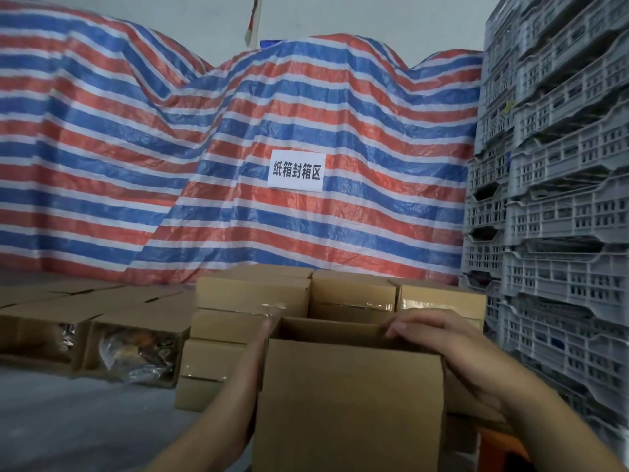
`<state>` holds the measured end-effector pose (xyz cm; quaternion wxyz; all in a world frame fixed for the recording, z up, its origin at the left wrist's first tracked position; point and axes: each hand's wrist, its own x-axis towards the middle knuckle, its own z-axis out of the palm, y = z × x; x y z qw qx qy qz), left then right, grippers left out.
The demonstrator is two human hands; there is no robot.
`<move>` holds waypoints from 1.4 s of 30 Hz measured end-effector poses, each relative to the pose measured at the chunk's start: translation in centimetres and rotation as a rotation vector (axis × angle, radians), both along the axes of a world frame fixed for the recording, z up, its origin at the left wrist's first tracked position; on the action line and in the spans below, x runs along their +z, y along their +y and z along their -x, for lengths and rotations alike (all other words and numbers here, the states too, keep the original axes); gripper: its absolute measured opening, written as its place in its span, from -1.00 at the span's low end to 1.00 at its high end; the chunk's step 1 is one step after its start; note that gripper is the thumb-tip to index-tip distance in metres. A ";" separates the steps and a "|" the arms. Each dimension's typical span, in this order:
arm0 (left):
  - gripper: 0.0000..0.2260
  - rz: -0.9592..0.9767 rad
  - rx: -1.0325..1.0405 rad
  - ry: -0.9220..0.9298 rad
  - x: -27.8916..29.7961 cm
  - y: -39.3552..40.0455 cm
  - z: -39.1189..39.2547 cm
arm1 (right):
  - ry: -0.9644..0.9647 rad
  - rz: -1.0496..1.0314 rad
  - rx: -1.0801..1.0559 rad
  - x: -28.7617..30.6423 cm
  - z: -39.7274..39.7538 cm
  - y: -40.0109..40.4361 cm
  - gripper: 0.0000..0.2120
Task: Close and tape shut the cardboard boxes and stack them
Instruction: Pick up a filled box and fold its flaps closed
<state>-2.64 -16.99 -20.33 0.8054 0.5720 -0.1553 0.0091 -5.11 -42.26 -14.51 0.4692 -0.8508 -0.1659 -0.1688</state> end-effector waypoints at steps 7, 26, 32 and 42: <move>-0.24 -0.016 -0.018 -0.023 -1.0 0.2 -0.8 | 0.051 0.606 0.041 4.2 -0.5 1.2 -0.86; -0.83 -0.089 -0.043 -0.066 -0.9 1.2 -2.1 | 0.212 0.612 0.033 4.2 -1.0 1.4 -0.46; -0.77 -0.204 -0.146 -0.006 -0.6 1.5 -2.1 | 0.072 0.490 0.029 3.1 -0.1 1.0 -0.43; -0.71 -0.139 -0.140 0.002 -0.6 1.4 -2.1 | -0.103 -0.600 -0.254 -6.1 -2.1 -2.1 -0.46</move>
